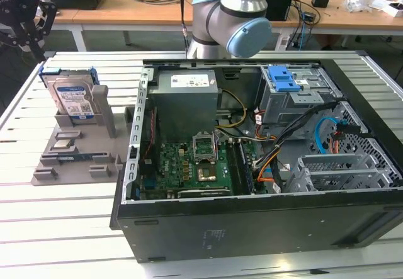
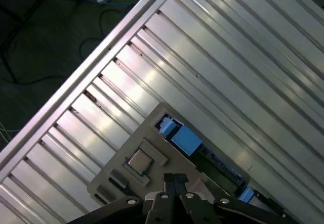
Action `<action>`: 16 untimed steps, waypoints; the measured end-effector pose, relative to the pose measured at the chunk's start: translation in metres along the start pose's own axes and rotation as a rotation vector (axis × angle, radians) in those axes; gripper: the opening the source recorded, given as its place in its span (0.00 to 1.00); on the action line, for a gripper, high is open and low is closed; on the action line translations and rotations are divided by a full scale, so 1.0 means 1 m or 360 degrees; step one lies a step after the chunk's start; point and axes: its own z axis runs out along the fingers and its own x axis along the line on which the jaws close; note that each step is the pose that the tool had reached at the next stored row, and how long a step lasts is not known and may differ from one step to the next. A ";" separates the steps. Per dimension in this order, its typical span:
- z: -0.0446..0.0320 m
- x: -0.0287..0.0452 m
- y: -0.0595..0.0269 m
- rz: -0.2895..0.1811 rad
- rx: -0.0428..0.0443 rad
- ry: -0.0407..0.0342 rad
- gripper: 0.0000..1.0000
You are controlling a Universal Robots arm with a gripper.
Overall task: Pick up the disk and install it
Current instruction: 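Pick up the disk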
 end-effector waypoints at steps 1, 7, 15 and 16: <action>0.0000 0.0000 0.0000 -0.0032 -0.0001 0.0001 0.11; 0.0000 0.0000 0.0000 -0.0226 -0.0006 0.0007 0.11; 0.0001 0.0000 0.0000 -0.0524 -0.0013 0.0017 0.11; 0.0001 0.0000 0.0000 -0.0583 -0.0014 0.0019 0.11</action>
